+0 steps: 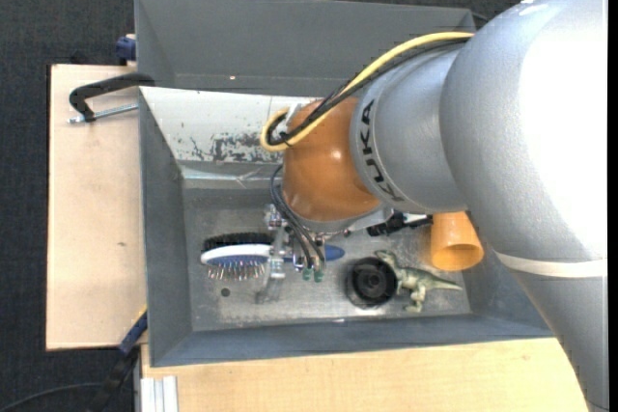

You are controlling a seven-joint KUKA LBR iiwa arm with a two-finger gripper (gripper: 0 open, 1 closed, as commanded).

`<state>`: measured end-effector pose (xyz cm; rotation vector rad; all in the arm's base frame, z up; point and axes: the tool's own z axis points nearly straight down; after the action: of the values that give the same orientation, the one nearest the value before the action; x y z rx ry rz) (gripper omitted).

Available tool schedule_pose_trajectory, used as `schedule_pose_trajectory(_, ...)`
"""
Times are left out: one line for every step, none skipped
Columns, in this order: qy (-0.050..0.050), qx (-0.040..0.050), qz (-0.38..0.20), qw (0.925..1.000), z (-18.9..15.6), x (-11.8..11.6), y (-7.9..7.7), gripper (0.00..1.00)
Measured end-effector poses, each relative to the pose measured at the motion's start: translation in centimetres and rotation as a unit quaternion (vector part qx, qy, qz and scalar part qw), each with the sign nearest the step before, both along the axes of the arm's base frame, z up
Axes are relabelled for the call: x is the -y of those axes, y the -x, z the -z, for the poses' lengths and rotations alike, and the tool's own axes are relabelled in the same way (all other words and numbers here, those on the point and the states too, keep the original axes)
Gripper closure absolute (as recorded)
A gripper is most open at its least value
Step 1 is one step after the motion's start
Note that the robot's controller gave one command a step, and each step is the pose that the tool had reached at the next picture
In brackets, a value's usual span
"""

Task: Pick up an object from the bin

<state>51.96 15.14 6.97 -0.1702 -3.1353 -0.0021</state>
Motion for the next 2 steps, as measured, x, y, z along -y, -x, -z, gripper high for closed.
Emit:
schedule_pose_trajectory(0.0,0.0001,0.0,1.0,0.0,0.0,0.0,1.0)
schedule_pose_trajectory(-0.001,0.0026,0.0,1.0,-1.2,-0.1,-0.1,1.0)
